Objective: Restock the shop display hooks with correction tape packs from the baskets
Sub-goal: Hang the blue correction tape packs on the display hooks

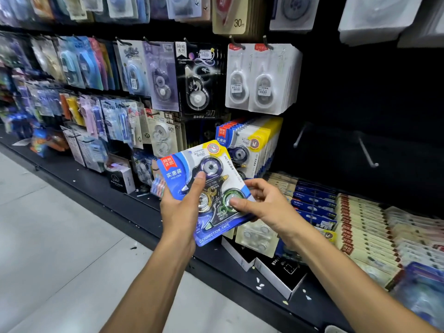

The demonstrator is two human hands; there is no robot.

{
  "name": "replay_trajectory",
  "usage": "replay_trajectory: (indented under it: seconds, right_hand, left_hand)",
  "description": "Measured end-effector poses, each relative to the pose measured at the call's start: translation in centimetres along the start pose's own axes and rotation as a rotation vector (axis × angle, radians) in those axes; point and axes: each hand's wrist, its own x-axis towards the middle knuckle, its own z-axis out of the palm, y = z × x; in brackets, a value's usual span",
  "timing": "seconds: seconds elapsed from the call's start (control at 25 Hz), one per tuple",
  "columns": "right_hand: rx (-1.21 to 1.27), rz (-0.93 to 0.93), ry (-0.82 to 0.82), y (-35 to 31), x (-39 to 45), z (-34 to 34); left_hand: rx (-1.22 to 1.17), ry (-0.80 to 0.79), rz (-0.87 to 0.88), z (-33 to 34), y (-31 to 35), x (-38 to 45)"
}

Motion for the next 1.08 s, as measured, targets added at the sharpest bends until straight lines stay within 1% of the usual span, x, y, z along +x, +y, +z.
replay_trajectory:
  seconds: [0.08, 0.16, 0.24, 0.36, 0.44, 0.48, 0.56, 0.64, 0.76, 0.84, 1.08]
  right_hand:
    - [0.013, 0.035, 0.053, -0.2, -0.5, -1.3]
    - [0.094, 0.073, 0.137, 0.0, -0.9, -2.8]
    - [0.202, 0.085, 0.252, 0.3, -1.5, -3.8]
    - [0.231, 0.004, 0.52, 1.1, -2.6, -5.1]
    - [0.123, -0.033, 0.698, 1.8, -3.5, -6.2]
    - [0.025, -0.043, 0.748, 2.1, -3.9, -6.9]
    - [-0.11, -0.057, 0.77, 2.5, -4.8, -7.7]
    - [-0.157, -0.079, 0.762, 2.6, -5.2, -7.8]
    - [-0.219, -0.113, 0.804, 2.3, -5.3, -7.2]
    - [-0.186, -0.128, 0.839, 2.2, -5.5, -6.9]
    - [-0.134, -0.083, 0.829, 2.3, -5.5, -6.3]
  left_hand:
    - [-0.014, -0.07, -0.062, 0.3, -0.1, -0.3]
    - [-0.038, -0.139, -0.134, 0.8, -0.3, -0.6]
    - [0.002, -0.151, -0.131, 1.8, -0.9, -1.0]
    - [0.074, -0.049, -0.066, 3.2, -2.0, -1.0]
    - [0.147, 0.084, 0.029, 3.3, -2.4, -0.4]
    - [0.191, 0.147, 0.07, 3.2, -2.4, -0.2]
    - [0.199, 0.238, 0.115, 2.9, -2.5, 0.3]
    - [0.183, 0.278, 0.127, 2.7, -2.6, 0.7]
    - [0.169, 0.271, 0.13, 3.0, -2.7, 0.7]
    - [0.162, 0.257, 0.138, 3.0, -2.8, 0.7]
    - [0.101, 0.212, 0.122, 3.1, -2.4, 0.3]
